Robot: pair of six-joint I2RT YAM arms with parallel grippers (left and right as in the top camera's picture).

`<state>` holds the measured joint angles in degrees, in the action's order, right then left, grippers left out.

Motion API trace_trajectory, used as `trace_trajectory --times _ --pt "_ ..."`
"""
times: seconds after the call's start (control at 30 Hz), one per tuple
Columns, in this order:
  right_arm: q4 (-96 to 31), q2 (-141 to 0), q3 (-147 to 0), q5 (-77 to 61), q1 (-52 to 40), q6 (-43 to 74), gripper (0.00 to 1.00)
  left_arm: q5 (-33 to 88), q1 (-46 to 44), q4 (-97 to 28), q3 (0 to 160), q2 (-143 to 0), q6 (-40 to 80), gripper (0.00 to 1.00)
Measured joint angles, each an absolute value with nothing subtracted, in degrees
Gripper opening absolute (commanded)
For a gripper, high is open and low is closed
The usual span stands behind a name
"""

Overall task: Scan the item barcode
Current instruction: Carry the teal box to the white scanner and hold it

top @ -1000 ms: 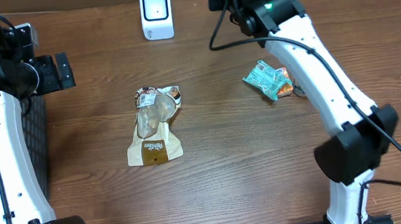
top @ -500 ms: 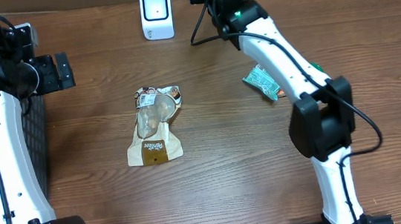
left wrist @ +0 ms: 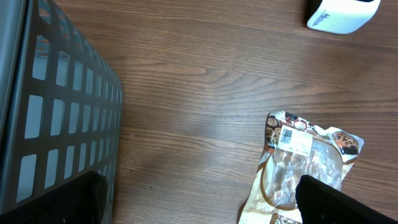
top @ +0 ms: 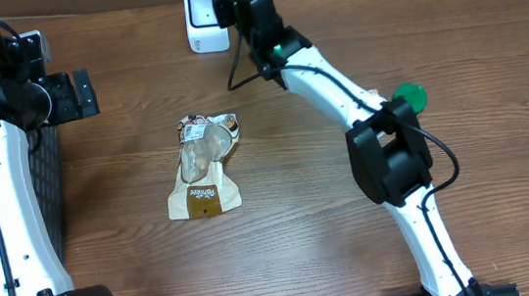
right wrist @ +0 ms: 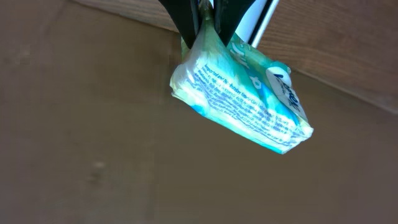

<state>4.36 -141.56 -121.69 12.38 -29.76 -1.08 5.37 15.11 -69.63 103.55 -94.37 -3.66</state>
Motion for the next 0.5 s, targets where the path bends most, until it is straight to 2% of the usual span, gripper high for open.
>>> trace_trajectory --times 0.2,0.5 --pt "6.8 -144.8 -121.7 12.7 -30.9 -8.0 0.04 5.4 15.1 -69.6 103.5 -94.4 -3.7 1.00" --pt "7.4 -147.1 -121.7 14.0 -30.9 -10.6 0.04 5.4 15.1 -69.6 103.5 -94.4 -3.7 1.00"
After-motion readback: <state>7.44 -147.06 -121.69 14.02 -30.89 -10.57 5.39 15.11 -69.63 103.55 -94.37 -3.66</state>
